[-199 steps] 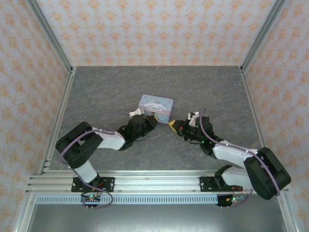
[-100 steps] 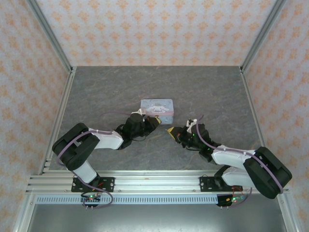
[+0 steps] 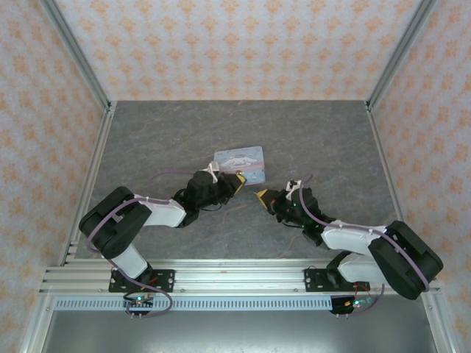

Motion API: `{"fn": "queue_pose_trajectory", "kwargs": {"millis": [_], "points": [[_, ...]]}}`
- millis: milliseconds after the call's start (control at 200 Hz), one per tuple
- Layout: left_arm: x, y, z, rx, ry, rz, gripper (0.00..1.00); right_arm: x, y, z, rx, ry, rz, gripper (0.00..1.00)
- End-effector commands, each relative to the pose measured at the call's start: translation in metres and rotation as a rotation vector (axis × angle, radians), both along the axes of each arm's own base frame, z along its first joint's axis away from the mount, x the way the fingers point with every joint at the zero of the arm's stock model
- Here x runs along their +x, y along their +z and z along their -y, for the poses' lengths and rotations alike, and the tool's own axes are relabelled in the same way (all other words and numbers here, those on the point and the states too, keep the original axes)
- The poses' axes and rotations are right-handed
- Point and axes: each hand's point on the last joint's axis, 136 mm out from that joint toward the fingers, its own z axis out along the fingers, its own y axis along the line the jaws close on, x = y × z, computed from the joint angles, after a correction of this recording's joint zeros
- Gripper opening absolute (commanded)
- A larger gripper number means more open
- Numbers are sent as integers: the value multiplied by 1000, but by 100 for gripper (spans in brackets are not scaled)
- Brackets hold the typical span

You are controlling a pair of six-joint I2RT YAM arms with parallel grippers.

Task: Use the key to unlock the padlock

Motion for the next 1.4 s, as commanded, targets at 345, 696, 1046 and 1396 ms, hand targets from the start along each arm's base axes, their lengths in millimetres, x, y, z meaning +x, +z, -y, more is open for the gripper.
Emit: {"fn": "queue_pose_trajectory", "kwargs": {"millis": [345, 696, 1046, 1396], "points": [[2, 13, 3, -83, 0, 16, 0, 24, 26, -12, 64, -40, 65, 0], [2, 10, 2, -81, 2, 12, 0, 33, 29, -20, 73, -41, 69, 0], [1, 11, 1, -81, 3, 13, 0, 37, 26, -23, 70, -40, 64, 0], [-1, 10, 0, -78, 2, 14, 0, 41, 29, -28, 77, -37, 67, 0]]}}
